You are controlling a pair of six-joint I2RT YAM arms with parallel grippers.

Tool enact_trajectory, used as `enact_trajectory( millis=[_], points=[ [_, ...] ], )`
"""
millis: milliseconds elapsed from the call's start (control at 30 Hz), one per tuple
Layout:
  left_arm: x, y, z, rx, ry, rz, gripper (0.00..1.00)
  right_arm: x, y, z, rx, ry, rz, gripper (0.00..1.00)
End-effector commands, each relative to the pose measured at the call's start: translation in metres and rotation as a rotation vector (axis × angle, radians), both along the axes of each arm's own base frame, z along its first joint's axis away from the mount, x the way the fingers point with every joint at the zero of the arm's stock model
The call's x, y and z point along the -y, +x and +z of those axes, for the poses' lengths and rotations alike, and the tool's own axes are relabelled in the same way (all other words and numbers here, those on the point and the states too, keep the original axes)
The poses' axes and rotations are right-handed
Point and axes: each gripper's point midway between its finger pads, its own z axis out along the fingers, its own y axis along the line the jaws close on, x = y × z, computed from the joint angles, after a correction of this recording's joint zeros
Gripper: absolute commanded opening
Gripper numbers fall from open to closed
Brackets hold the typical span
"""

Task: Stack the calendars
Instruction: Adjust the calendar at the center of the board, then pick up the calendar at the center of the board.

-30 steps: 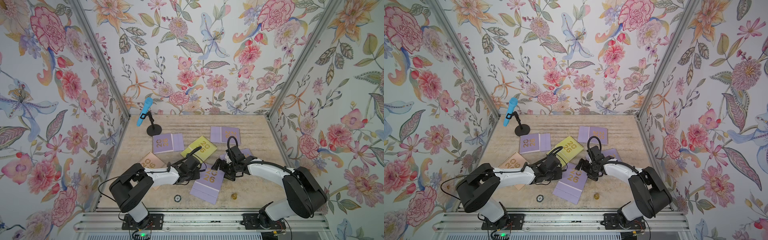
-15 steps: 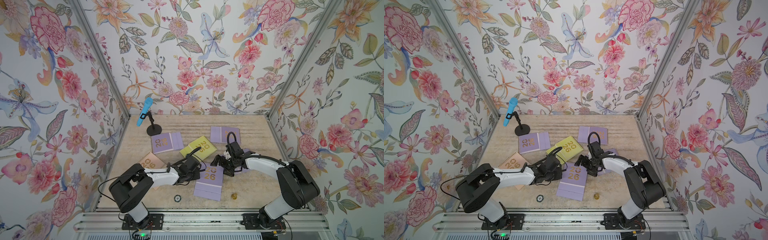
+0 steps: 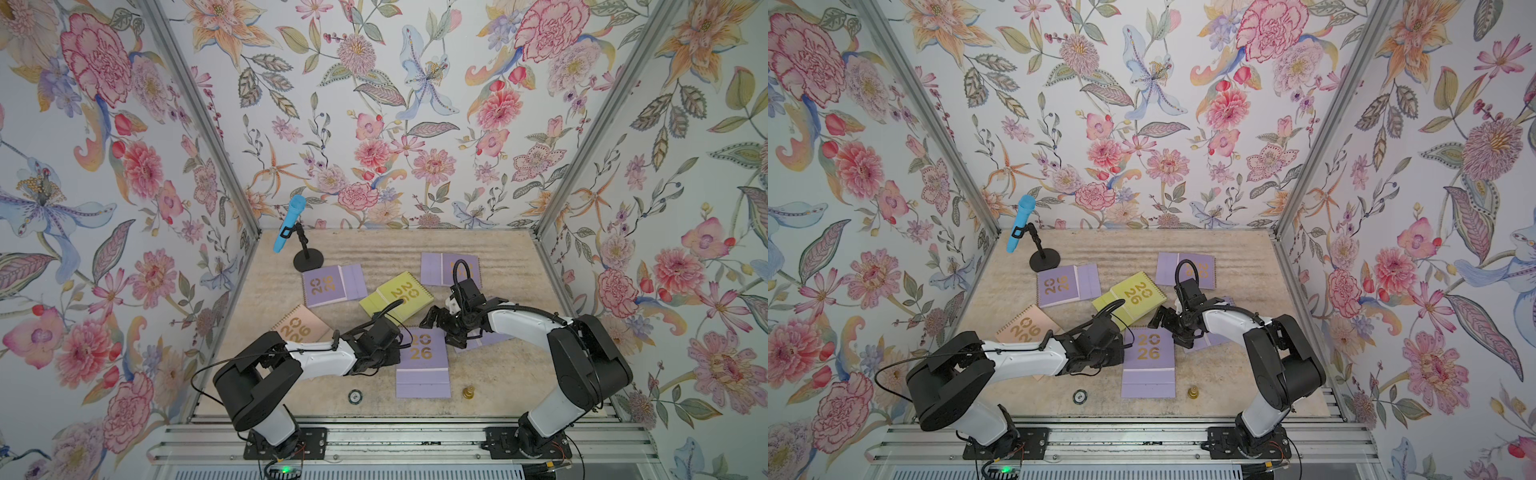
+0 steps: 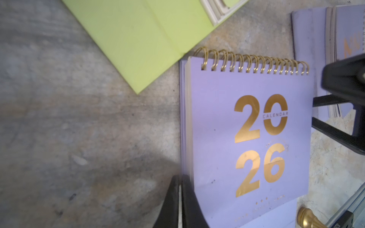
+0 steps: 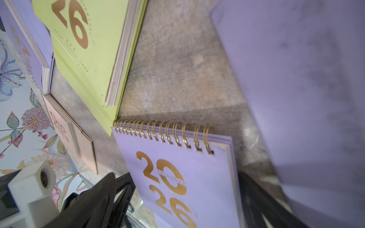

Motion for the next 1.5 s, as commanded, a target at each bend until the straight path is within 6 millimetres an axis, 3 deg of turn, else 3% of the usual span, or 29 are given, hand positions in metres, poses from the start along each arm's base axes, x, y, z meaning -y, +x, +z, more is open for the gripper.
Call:
enact_trajectory(
  millis=[0,267,500,633,800,900,1067,1200,1467],
  points=[
    [-0.014,-0.028,-0.02,-0.096,0.081,-0.042,0.14,0.01,-0.02,-0.026,-0.08,-0.057,-0.001,0.99],
    [-0.032,-0.011,-0.011,-0.079,0.122,-0.021,0.22,0.023,-0.012,-0.011,-0.04,-0.106,-0.032,0.99],
    [-0.045,0.012,0.015,-0.028,0.114,-0.002,0.24,0.04,-0.008,0.006,-0.006,-0.131,-0.075,0.99],
    [-0.038,0.03,0.034,0.009,0.096,-0.016,0.24,0.052,-0.001,0.027,0.045,-0.114,-0.127,0.99],
    [-0.01,0.062,0.059,0.05,0.072,-0.058,0.19,0.076,0.004,0.056,0.094,-0.062,-0.232,0.99],
    [0.016,0.084,0.069,0.066,0.047,-0.098,0.12,0.102,-0.001,0.059,0.089,-0.041,-0.342,0.99],
    [0.06,0.12,0.073,0.076,0.022,-0.166,0.0,0.151,-0.013,0.052,0.081,-0.032,-0.534,0.99],
    [0.095,0.145,0.074,0.074,-0.016,-0.203,0.0,0.186,-0.019,0.044,0.06,-0.051,-0.582,0.99],
    [0.163,0.174,0.063,0.058,-0.124,-0.257,0.0,0.209,-0.036,0.028,-0.006,-0.012,-0.67,0.99]
  ],
)
